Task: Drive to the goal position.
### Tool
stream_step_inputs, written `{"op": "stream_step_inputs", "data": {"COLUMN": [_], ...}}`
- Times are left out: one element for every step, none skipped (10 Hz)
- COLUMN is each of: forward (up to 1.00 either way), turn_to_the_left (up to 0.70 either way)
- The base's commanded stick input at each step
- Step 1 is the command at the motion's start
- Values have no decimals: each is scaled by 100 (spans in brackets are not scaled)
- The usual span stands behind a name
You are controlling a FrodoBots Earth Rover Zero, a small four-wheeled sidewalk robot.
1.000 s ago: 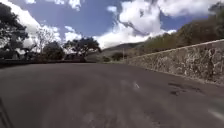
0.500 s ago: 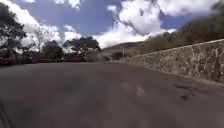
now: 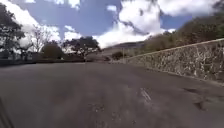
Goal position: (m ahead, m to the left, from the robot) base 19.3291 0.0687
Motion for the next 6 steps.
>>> {"op": "stream_step_inputs", "data": {"forward": [70,70,70,70,70,70], "turn_to_the_left": [0,0,0,0,0,0]}}
